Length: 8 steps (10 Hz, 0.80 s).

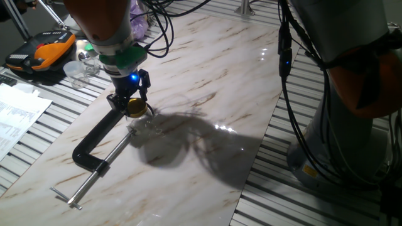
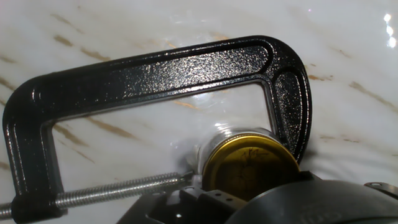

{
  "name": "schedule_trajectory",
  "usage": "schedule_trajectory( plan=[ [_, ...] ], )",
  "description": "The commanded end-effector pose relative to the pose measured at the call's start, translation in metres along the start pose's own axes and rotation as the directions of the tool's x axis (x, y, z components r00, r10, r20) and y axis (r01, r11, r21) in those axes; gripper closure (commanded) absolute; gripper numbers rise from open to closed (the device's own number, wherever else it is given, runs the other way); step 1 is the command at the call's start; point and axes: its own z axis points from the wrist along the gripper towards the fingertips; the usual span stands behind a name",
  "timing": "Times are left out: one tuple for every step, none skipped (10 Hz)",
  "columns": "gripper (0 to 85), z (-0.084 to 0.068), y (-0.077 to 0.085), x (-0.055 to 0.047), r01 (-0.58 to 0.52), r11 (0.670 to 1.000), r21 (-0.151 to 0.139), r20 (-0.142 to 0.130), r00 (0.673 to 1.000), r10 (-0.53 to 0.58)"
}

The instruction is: Screw the lid onto the jar

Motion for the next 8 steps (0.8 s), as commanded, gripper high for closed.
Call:
schedule_trajectory(
  plan=[
    [68.0, -0.0001, -0.0003, 0.0000, -0.010, 1.000, 0.005, 0.001, 1.000, 0.010],
    [68.0, -0.0003, -0.0003, 0.0002, -0.022, 1.000, 0.008, 0.001, 1.000, 0.022],
    [68.0, -0.0005, -0.0005, 0.0000, -0.035, 0.999, 0.007, 0.000, 0.999, 0.035],
    [68.0, -0.0009, -0.0007, -0.0001, -0.044, 0.999, 0.006, -0.001, 0.999, 0.044],
    [68.0, -0.0010, -0.0008, -0.0003, -0.051, 0.999, 0.004, -0.003, 0.999, 0.051],
    [68.0, -0.0011, -0.0010, -0.0005, -0.062, 0.998, 0.003, -0.006, 0.998, 0.062],
    [68.0, -0.0011, -0.0011, -0.0007, -0.068, 0.998, 0.003, -0.009, 0.998, 0.068],
    [68.0, -0.0010, -0.0011, -0.0010, -0.083, 0.997, 0.002, -0.009, 0.996, 0.083]
  ],
)
